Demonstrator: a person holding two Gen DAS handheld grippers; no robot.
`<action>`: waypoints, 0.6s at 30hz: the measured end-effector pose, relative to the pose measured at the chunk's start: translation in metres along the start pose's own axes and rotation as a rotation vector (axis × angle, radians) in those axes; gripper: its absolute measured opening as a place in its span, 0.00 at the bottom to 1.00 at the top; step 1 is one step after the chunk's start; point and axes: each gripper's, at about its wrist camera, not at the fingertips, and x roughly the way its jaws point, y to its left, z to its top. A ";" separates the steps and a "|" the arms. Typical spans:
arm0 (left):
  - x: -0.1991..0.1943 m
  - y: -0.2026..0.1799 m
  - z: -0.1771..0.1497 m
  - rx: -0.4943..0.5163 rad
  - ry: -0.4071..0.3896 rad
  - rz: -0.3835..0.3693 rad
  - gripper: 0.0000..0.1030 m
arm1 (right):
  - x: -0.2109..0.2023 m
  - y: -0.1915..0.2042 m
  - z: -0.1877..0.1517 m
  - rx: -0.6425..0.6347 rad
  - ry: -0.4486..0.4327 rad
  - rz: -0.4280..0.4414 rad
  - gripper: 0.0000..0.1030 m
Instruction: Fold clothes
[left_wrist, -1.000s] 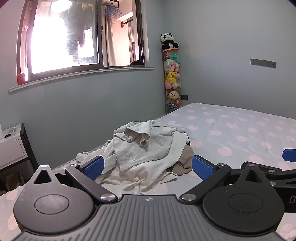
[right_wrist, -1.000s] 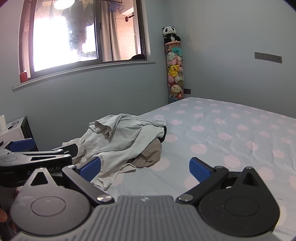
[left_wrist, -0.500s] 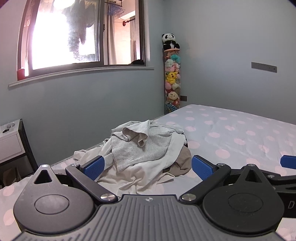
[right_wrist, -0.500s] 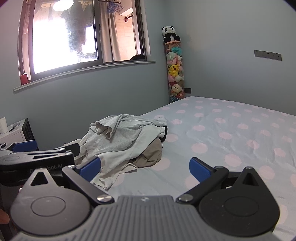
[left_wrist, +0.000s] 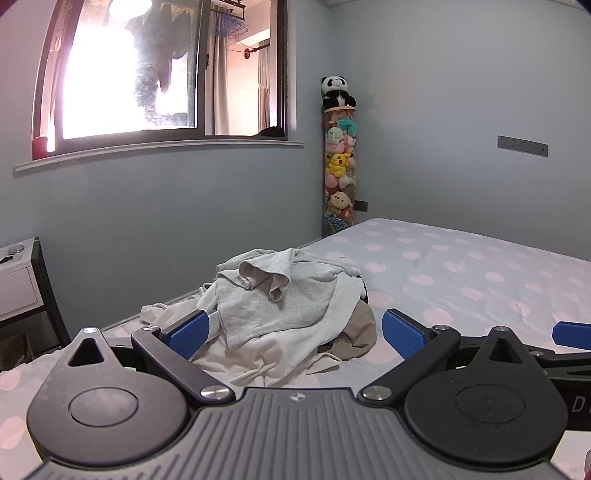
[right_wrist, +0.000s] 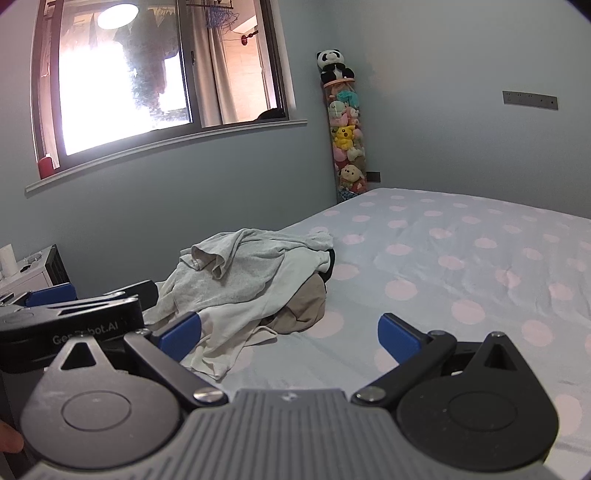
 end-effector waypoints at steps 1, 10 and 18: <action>0.000 0.000 0.000 0.000 0.000 -0.004 0.99 | -0.001 -0.001 0.000 0.000 -0.002 -0.002 0.99; 0.003 0.000 -0.002 0.000 0.024 -0.013 0.99 | 0.000 -0.001 0.000 -0.001 0.003 -0.010 0.99; 0.005 0.001 -0.002 -0.001 0.050 -0.017 0.99 | 0.003 -0.002 0.000 0.001 0.008 -0.011 0.99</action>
